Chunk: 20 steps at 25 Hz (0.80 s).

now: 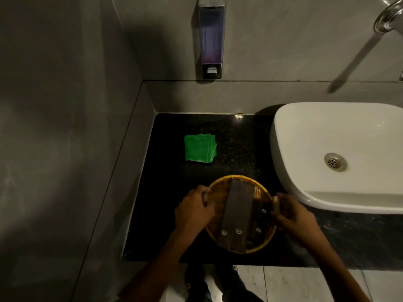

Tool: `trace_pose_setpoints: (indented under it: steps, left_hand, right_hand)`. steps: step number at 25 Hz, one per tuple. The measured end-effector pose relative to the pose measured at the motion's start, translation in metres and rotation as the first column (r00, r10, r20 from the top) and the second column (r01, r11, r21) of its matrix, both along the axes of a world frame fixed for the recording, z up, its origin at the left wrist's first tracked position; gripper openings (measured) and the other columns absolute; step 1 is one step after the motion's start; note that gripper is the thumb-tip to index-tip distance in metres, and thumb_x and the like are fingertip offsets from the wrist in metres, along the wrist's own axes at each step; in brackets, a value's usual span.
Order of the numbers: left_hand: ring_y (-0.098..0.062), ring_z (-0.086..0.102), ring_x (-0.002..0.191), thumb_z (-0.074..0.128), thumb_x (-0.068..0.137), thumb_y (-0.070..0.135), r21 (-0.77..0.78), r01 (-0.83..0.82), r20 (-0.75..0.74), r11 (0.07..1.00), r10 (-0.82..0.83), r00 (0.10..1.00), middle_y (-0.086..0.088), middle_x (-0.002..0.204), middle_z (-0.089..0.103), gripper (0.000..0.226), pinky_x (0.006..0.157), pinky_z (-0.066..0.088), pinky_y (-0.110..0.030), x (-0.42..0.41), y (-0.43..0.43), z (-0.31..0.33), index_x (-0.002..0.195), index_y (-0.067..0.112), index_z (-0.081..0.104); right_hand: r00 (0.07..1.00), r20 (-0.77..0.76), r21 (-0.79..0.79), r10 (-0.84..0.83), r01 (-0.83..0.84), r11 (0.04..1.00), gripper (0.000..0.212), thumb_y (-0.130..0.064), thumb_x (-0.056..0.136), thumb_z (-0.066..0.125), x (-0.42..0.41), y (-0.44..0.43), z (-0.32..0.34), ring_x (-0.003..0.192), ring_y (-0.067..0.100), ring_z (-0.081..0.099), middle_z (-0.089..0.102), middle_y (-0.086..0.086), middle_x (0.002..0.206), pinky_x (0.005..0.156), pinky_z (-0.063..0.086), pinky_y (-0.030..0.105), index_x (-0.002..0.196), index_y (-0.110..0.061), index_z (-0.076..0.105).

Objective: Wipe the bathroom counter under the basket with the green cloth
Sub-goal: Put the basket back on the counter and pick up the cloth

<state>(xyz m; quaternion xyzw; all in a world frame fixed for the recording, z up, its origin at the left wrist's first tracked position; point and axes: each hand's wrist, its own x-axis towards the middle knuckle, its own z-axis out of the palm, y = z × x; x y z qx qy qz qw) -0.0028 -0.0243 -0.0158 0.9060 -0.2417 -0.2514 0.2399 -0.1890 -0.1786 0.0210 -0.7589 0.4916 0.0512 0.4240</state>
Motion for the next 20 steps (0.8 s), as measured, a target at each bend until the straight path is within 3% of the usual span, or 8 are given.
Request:
trace_pose_setpoints:
  steps: [4,7,9,11,12,14,18,20]
  left_hand:
    - [-0.033,0.064,0.096,0.057,0.083,0.034,0.072,-0.166,0.099,0.984,0.158,0.982,-0.005,0.105,0.068,0.019,0.079,0.049,-0.038,0.055,0.041,0.000,0.101,0.028,0.058]
    - [-0.031,0.063,0.094,0.057,0.082,0.044,0.249,-0.086,0.066,0.965,0.072,0.995,-0.006,0.104,0.066,0.023,0.088,0.049,-0.043,0.085,0.057,-0.003,0.095,0.025,0.057]
    - [-0.030,0.061,0.101,0.061,0.081,0.044,0.229,-0.047,0.129,0.972,0.017,0.992,-0.007,0.112,0.060,0.031,0.089,0.049,-0.042,0.104,0.037,-0.004,0.103,0.022,0.059]
    - [-0.032,0.061,0.104,0.064,0.081,0.037,0.080,-0.073,0.145,0.994,0.061,0.988,-0.011,0.114,0.062,0.033,0.084,0.049,-0.037,0.125,-0.003,-0.004,0.109,0.018,0.061]
    - [-0.034,0.062,0.105,0.065,0.082,0.035,0.025,-0.087,0.094,0.996,0.084,0.992,-0.012,0.115,0.064,0.035,0.084,0.049,-0.037,0.132,-0.027,-0.005,0.111,0.017,0.062]
    - [-0.036,0.060,0.111,0.067,0.082,0.034,0.001,-0.155,-0.053,0.988,0.155,0.986,-0.016,0.121,0.064,0.045,0.090,0.051,-0.039,0.147,-0.067,-0.019,0.120,0.013,0.058]
    - [-0.033,0.062,0.104,0.075,0.077,0.016,-0.099,-0.452,-0.386,0.887,0.384,0.839,-0.017,0.118,0.063,0.051,0.086,0.053,-0.040,0.164,-0.103,-0.040,0.119,-0.005,0.055]
    - [-0.031,0.061,0.100,0.072,0.079,0.006,-0.164,-0.482,-0.514,0.860,0.343,0.786,-0.014,0.109,0.061,0.043,0.083,0.050,-0.038,0.156,-0.111,-0.032,0.117,-0.007,0.055]
  right_hand:
    - [0.975,0.180,-0.039,0.131,-0.126,0.991,0.040,-0.030,0.085,0.063,0.062,0.023,-0.015,0.068,0.007,0.064,0.065,-0.006,0.073,0.069,0.054,0.025,0.123,-0.030,0.049]
    - [0.959,0.221,-0.085,0.180,-0.165,0.983,0.041,-0.027,0.089,0.059,0.089,0.039,-0.027,0.055,-0.008,0.054,0.055,-0.017,0.063,0.054,0.042,0.004,0.128,-0.022,0.048]
    - [0.966,0.214,-0.065,0.148,-0.137,0.988,0.045,-0.032,0.090,0.056,0.091,0.042,-0.029,0.059,-0.010,0.056,0.057,-0.018,0.068,0.062,0.044,0.006,0.133,-0.022,0.044]
    - [0.979,0.170,-0.099,0.116,-0.100,0.990,0.053,-0.045,0.088,0.053,0.083,0.043,-0.025,0.083,0.005,0.063,0.064,-0.007,0.093,0.078,0.052,0.031,0.136,-0.029,0.036]
    - [0.982,0.161,-0.134,0.103,-0.081,0.988,0.054,-0.048,0.087,0.052,0.076,0.043,-0.021,0.092,0.015,0.063,0.063,-0.001,0.106,0.081,0.052,0.038,0.135,-0.032,0.034]
    - [0.976,0.198,-0.184,0.088,-0.051,0.982,0.050,-0.044,0.086,0.055,0.056,0.046,-0.014,0.093,0.015,0.061,0.060,0.000,0.111,0.081,0.053,0.041,0.132,-0.035,0.037]
    - [0.973,0.229,-0.159,-0.017,0.054,0.986,0.042,-0.035,0.086,0.061,0.001,0.060,-0.004,0.081,0.003,0.062,0.062,-0.010,0.096,0.074,0.052,0.022,0.124,-0.041,0.043]
    - [0.965,0.239,-0.132,-0.110,0.145,0.981,0.037,-0.031,0.085,0.064,-0.023,0.059,0.000,0.080,-0.001,0.061,0.064,-0.011,0.090,0.068,0.046,0.008,0.117,-0.042,0.047]
